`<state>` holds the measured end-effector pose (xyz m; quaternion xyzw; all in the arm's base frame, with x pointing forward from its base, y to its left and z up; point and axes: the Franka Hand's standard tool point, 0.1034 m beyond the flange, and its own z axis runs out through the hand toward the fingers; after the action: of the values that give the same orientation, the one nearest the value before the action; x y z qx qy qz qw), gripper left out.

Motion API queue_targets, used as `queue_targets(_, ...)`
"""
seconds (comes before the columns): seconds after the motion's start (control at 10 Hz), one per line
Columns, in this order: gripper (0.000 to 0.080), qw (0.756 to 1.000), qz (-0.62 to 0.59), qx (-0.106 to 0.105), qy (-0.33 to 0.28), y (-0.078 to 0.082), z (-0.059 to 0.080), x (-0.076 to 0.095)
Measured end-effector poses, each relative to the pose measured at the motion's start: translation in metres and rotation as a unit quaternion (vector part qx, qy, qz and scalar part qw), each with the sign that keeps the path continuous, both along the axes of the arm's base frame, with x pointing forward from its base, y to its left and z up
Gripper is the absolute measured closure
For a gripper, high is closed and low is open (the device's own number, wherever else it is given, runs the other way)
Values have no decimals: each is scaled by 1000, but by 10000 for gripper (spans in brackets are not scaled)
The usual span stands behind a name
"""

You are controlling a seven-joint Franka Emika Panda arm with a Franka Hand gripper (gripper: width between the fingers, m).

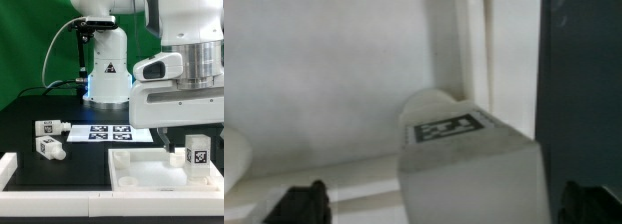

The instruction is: Assemble one leg

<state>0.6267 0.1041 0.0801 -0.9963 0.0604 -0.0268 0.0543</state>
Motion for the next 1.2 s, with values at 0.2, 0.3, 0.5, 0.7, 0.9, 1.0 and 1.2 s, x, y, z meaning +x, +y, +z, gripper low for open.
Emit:
queue_targets(0.2,397,1000,-24,2,3,0,0,0)
queue_targets(0.3,397,997,-72,6,8,1,0,0)
queue_targets(0.5,514,993,-119,10,13,1,-1,0)
queue_targets(0.7,514,976,-215,26,21,-1,-1,5)
queue_targets(0.9,514,939,-340,38,36,1,-2,7)
queue_targets(1.0,514,903,-425,42,45,3,-2,6)
queue_targets(1.2,514,819,-567,62,61,3,-3,7)
